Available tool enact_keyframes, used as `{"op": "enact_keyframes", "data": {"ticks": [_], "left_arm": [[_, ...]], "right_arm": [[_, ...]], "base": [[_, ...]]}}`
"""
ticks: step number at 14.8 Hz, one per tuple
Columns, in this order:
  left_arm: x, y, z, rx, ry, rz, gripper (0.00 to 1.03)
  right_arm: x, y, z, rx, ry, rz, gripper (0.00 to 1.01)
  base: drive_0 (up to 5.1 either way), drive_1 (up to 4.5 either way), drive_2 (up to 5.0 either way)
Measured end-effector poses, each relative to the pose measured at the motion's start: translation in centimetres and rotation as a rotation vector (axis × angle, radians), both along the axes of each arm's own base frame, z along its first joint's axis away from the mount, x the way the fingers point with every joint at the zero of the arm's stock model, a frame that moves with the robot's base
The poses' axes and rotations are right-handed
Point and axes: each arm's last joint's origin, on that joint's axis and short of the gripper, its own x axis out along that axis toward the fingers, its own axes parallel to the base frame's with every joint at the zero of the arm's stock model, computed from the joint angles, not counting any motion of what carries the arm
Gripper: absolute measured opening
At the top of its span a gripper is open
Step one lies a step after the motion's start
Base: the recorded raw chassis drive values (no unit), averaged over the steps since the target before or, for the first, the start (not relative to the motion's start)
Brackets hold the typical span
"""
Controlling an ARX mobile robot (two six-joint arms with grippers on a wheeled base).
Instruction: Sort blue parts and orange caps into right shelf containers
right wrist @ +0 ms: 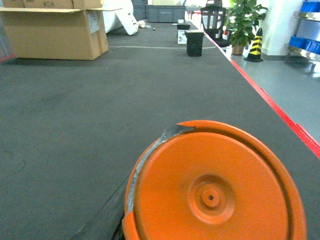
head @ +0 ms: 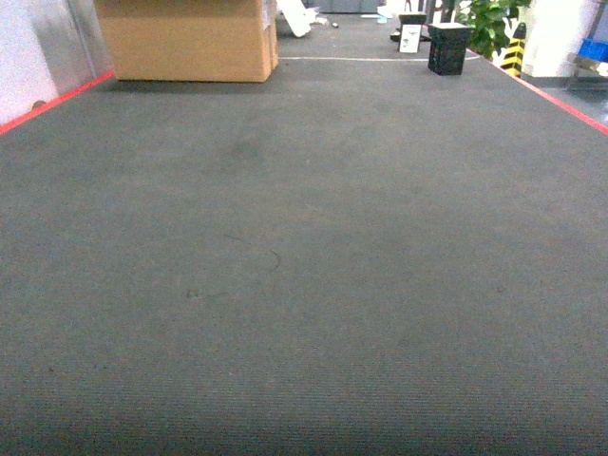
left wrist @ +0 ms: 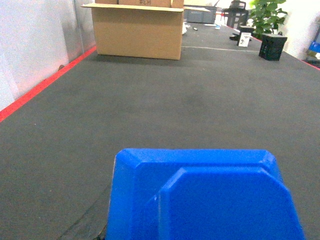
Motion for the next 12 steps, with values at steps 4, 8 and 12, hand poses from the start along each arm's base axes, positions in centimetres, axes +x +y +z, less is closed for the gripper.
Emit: {"op": "enact_keyframes", "data": {"ticks": [4,8,12], "left_arm": [[-1.3,0.0,-1.1,0.000,0.002,0.000,0.43],[-2.1,0.0,-1.9,0.000,-0.012,-0.001,0.43],[-2.7,0.0,-1.8,0.000,-0.021,-0.001,0.43]], "right_arm": [[-1.3,0.1,-0.9,-0.001,0.002,0.006,0.45],[-2.2,0.1,-1.7,-0.003,-0.007,0.007,0.44],[-2.9,0.1,-1.6,-0.003,-0.019,0.008,0.44]], "base": [[0.0,0.00,0.0],[0.0,0.00,0.0],[0.0,0.00,0.0]]}}
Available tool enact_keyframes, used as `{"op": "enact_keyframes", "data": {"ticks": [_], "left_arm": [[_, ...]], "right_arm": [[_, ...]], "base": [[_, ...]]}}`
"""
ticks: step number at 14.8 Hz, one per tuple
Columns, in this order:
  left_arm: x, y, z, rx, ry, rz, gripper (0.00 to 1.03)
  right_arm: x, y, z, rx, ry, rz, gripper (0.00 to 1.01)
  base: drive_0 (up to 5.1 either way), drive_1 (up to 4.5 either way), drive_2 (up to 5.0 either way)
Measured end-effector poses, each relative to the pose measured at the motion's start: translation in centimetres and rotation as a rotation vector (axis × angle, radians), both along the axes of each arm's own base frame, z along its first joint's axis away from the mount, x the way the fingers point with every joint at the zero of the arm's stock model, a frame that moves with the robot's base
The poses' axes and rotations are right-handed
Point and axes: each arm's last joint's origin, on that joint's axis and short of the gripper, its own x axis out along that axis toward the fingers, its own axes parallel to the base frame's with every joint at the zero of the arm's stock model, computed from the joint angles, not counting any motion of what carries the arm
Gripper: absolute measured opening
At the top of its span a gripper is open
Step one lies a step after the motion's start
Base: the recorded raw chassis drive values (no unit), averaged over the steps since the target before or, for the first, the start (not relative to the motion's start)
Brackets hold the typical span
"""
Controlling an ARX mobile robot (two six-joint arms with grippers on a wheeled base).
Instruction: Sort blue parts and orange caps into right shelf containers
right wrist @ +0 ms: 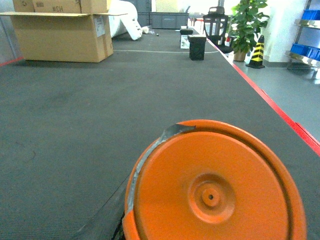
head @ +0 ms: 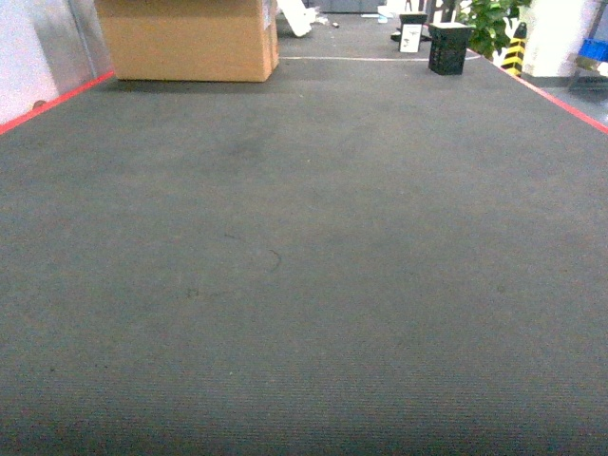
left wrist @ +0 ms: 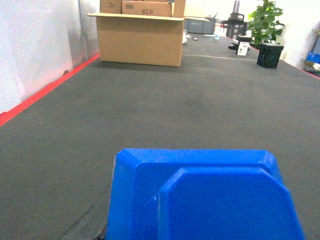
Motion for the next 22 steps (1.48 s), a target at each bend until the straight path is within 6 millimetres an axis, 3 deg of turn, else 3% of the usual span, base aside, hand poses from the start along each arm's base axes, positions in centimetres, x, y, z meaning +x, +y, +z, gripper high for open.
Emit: {"op": "enact_keyframes", "data": {"ticks": [9,11,22], "left_arm": [[-1.6,0.0,-0.5,0.001,0.026,0.001,0.43],[-1.6,0.0,-0.4,0.002,0.016,0.002,0.43],[-1.6,0.0,-0.4,0.002,0.016,0.004,0.43]], "right_arm": [[-1.0,0.0,-0.2,0.000,0.012,0.000,0.44],[-1.8,0.0,-0.4,0.000,0.009,0.001,0.44],[-1.9,0.0,-0.3,0.000,0.007,0.002,0.44]], "base": [[0.0,0.00,0.0],[0.0,0.00,0.0],[-0.3,-0.27,-0.3]]}}
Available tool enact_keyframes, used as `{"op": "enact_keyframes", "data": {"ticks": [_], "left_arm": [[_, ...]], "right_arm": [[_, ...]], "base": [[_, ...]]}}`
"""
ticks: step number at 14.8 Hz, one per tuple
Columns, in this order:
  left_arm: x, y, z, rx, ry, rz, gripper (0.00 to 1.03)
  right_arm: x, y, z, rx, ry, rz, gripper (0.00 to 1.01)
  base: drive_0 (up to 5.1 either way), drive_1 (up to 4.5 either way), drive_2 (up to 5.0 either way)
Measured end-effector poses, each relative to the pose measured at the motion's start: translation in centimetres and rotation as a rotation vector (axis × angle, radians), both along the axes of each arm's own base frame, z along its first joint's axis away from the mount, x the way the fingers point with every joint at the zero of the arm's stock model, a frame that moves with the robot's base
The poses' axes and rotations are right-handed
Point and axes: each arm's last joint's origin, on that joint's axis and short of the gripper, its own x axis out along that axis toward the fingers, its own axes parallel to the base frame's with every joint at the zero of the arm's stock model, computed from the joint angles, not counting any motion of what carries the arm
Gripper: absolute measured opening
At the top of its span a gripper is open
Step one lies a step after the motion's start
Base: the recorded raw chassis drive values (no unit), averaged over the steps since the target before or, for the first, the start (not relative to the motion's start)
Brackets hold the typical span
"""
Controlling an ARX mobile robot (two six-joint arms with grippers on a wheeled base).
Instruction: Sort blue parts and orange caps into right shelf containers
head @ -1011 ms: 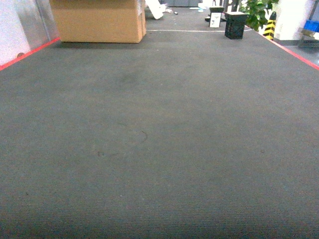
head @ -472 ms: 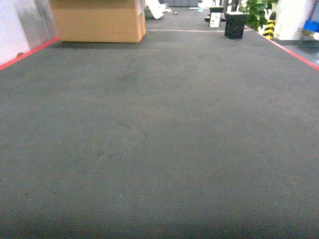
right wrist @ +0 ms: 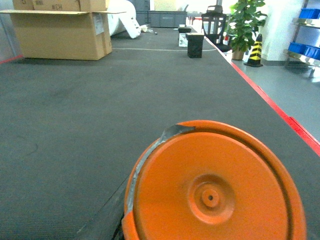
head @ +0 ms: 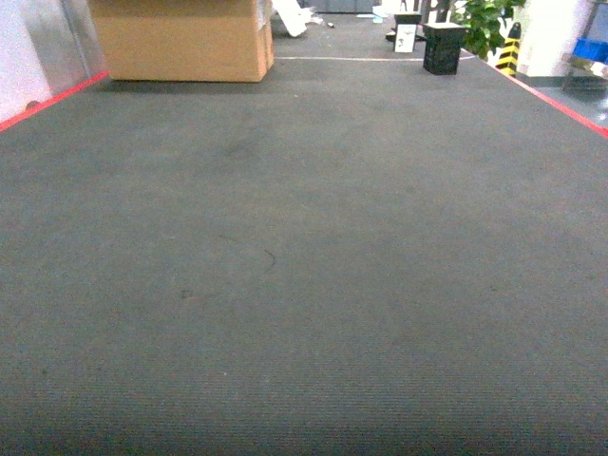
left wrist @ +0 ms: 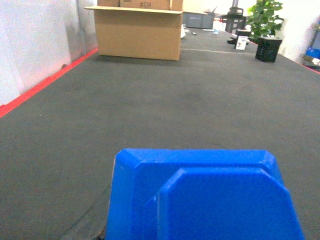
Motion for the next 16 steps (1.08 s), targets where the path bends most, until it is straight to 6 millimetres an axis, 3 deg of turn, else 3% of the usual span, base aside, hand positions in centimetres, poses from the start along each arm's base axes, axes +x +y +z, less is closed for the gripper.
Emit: {"op": "enact_keyframes", "data": {"ticks": [16], "left_arm": [[0.00,-0.02,-0.01,0.000,0.000,-0.003,0.43]], "right_arm": [[0.00,0.00,0.00,0.000,0.000,0.000,0.44]], "base": [[-1.7,-1.73,-1.7]]}}
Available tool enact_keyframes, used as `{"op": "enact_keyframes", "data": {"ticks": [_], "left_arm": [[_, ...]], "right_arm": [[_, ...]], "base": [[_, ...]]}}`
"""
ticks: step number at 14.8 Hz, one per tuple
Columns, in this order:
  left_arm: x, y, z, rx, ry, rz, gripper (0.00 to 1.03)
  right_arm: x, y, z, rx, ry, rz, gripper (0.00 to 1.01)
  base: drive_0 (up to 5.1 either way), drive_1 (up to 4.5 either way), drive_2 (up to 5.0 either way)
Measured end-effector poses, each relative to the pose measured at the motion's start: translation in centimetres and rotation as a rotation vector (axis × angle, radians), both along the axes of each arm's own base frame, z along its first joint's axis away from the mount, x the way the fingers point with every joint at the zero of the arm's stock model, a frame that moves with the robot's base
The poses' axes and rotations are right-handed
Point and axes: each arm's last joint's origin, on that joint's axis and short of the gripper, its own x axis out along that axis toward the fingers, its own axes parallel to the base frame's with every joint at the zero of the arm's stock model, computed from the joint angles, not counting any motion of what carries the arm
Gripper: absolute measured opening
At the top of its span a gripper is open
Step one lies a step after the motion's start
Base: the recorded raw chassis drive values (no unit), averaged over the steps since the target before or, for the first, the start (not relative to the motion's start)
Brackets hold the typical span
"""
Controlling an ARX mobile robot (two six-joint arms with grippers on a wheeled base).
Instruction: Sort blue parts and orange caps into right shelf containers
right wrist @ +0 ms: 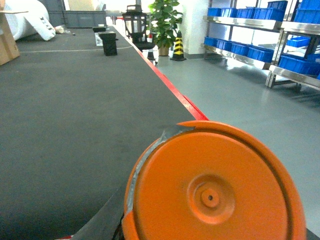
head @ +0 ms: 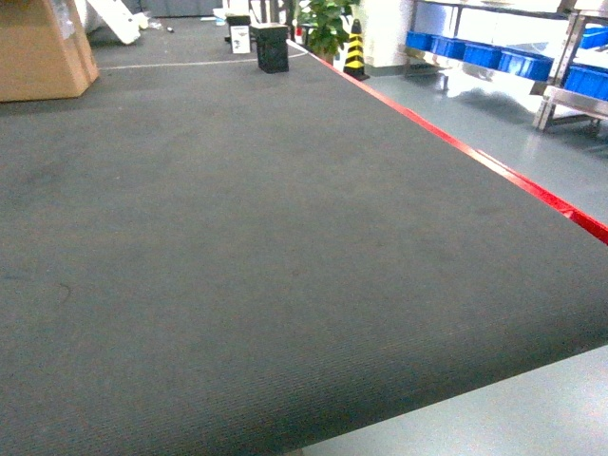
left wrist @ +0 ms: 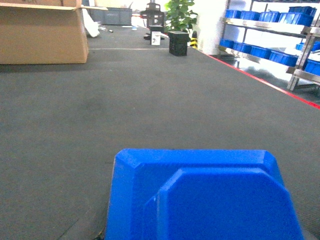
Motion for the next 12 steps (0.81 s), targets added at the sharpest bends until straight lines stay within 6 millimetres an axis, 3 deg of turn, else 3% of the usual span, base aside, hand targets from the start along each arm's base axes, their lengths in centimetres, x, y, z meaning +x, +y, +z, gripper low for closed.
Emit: {"op": "enact_keyframes", "data": {"ticks": [12], "left_arm": [[0.00,0.00,0.01,0.000,0.000,0.000,0.43]], "right_arm": [[0.00,0.00,0.00,0.000,0.000,0.000,0.44]], "base": [[-1.6,-1.60,-1.6]]}}
